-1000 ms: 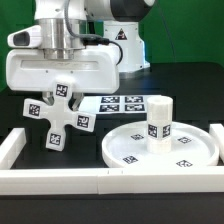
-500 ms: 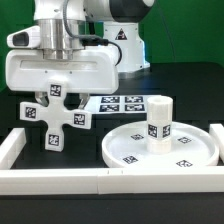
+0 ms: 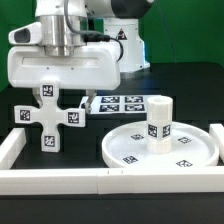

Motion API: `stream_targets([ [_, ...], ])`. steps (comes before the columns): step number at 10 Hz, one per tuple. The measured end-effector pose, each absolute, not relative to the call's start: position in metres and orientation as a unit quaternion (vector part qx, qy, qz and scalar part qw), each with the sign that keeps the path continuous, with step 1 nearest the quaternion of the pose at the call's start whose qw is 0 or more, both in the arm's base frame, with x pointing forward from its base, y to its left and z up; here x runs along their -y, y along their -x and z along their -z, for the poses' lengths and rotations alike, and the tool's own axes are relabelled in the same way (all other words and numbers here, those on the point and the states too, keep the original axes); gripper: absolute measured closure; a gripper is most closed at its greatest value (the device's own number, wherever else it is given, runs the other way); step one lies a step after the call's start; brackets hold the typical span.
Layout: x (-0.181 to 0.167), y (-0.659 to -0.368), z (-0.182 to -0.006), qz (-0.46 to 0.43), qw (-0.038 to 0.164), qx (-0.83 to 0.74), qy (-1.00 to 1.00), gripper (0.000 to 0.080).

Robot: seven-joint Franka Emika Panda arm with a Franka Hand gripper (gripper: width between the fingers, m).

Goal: Assemble round table

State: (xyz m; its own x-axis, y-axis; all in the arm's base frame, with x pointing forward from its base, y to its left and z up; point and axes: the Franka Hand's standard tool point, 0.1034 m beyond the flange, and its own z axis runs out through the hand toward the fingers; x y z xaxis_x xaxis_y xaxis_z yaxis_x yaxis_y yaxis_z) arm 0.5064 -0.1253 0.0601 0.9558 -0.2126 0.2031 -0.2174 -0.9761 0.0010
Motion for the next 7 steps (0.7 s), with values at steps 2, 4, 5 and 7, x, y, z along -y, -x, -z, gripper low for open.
stream_targets([
  [2,0.112,-0.502,-0.068,-0.092,-0.002,0.122,-0.988,0.015],
  [4,0.106,-0.501,-0.082,-0.079,-0.019,0.13,-0.988,0.015],
  [5,0.107,-0.501,-0.087,-0.08,-0.022,0.132,-0.988,0.015],
  [7,0.104,-0.503,-0.094,-0.082,-0.026,0.133,-0.987,0.015],
])
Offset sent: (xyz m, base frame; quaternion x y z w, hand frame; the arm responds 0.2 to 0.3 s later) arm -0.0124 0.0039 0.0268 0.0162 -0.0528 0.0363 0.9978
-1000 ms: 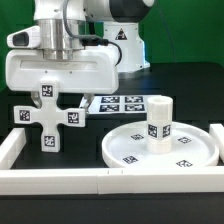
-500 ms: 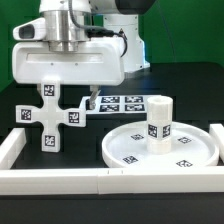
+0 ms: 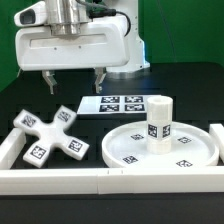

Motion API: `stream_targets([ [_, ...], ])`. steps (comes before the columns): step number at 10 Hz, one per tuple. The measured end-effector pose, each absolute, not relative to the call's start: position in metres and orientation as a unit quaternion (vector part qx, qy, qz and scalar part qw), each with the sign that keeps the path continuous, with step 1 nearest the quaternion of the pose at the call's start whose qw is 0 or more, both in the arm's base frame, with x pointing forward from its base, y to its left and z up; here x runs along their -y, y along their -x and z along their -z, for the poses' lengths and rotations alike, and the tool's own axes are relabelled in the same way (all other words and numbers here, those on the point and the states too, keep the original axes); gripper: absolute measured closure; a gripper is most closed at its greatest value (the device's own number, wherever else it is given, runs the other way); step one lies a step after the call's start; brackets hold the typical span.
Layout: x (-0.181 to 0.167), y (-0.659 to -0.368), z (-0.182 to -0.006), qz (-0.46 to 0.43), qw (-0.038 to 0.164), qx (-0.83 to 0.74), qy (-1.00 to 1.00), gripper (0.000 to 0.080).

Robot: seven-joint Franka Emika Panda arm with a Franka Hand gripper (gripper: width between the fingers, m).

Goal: Assemble round table

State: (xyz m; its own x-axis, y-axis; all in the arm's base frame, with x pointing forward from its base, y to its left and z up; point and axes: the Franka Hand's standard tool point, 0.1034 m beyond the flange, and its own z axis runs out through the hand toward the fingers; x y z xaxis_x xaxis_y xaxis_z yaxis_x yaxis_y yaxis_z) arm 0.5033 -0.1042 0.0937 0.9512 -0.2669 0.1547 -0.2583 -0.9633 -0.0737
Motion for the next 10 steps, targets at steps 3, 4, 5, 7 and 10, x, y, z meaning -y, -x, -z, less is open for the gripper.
stream_targets([
  [3,0.108,-0.513,-0.097,0.079,0.025,-0.109,0.991,0.015],
  [4,0.116,-0.521,-0.099,0.083,0.022,-0.091,0.992,0.015],
  [5,0.125,-0.531,-0.103,0.088,0.02,-0.074,0.993,0.015],
  [7,0.149,-0.544,-0.089,0.078,0.01,0.013,0.997,0.015],
  [10,0.153,-0.569,-0.073,0.072,0.013,0.054,0.996,0.015],
])
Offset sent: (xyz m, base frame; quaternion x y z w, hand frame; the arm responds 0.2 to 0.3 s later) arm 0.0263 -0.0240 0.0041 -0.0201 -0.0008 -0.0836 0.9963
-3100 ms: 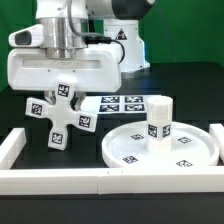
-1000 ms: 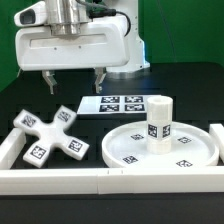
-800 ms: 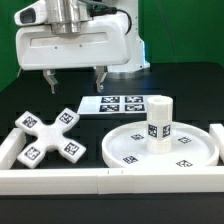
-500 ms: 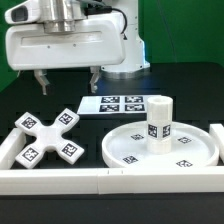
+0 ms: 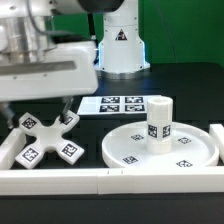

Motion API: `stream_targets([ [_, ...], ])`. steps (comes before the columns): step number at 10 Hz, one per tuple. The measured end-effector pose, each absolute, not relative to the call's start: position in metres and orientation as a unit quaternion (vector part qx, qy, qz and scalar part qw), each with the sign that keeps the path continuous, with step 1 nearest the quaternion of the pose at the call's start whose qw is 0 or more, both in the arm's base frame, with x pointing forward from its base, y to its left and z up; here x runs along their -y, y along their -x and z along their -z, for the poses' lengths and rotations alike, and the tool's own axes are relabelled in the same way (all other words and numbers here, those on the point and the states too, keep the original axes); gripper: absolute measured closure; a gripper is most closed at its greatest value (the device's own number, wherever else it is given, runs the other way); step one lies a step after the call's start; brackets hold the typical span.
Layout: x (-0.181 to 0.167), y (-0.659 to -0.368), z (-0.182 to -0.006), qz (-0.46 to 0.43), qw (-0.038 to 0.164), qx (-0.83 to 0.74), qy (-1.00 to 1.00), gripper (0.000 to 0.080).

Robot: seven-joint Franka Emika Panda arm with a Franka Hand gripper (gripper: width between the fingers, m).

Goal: Assemble round table

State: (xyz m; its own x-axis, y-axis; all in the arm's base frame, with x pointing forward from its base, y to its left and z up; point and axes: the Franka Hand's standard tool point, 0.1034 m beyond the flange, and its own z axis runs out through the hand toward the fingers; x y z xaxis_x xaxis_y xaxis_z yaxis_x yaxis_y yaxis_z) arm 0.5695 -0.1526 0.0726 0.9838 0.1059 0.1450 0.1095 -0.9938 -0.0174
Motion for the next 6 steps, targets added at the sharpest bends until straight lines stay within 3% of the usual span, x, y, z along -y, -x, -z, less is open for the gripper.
stream_targets([
  [2,0.155,-0.565,-0.068,0.053,0.017,0.039,0.998,0.015],
  [4,0.143,-0.573,-0.075,0.007,0.03,0.04,0.999,0.015],
  [6,0.169,-0.548,-0.08,-0.016,0.034,0.015,0.999,0.015],
])
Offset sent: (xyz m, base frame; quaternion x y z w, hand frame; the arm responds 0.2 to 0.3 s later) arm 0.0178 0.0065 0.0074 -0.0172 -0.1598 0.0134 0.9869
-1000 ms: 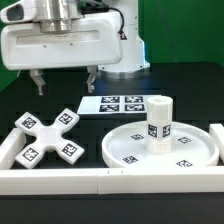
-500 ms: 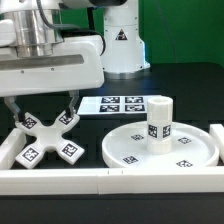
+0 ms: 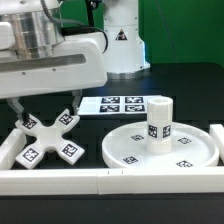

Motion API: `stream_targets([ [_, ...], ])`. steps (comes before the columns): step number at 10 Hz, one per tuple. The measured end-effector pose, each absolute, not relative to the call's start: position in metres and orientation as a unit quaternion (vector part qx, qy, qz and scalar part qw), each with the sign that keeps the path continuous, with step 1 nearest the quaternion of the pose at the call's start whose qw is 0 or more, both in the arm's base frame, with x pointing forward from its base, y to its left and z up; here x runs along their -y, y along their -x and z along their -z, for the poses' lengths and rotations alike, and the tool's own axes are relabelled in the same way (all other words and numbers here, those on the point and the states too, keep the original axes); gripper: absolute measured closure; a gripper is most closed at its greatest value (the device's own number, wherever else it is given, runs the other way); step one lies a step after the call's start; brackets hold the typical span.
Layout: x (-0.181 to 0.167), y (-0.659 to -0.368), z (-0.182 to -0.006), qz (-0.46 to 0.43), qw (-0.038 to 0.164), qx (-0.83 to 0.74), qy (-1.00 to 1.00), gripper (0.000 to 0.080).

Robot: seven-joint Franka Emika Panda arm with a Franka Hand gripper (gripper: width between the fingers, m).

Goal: Assemble round table

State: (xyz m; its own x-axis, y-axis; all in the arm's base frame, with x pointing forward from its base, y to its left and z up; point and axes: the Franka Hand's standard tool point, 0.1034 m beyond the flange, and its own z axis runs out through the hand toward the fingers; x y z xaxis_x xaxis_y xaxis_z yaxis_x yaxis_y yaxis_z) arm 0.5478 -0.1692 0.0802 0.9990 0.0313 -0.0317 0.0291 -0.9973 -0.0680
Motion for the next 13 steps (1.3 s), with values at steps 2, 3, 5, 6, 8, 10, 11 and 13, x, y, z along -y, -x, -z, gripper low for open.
stream_targets([
  [2,0.181,-0.53,-0.08,-0.013,0.026,-0.001,1.0,0.015],
  [3,0.18,-0.532,-0.08,-0.012,0.026,0.001,1.0,0.015],
  [5,0.179,-0.527,-0.084,-0.051,0.037,0.008,0.998,0.015],
  [6,0.176,-0.535,-0.091,-0.066,0.034,0.009,0.997,0.015],
  [8,0.168,-0.527,-0.106,-0.099,0.026,0.015,0.995,0.015],
  [10,0.163,-0.516,-0.107,-0.089,0.019,0.009,0.996,0.015],
  [11,0.164,-0.517,-0.106,-0.089,0.018,0.01,0.996,0.015],
  [13,0.169,-0.511,-0.108,-0.092,0.023,0.033,0.995,0.015],
])
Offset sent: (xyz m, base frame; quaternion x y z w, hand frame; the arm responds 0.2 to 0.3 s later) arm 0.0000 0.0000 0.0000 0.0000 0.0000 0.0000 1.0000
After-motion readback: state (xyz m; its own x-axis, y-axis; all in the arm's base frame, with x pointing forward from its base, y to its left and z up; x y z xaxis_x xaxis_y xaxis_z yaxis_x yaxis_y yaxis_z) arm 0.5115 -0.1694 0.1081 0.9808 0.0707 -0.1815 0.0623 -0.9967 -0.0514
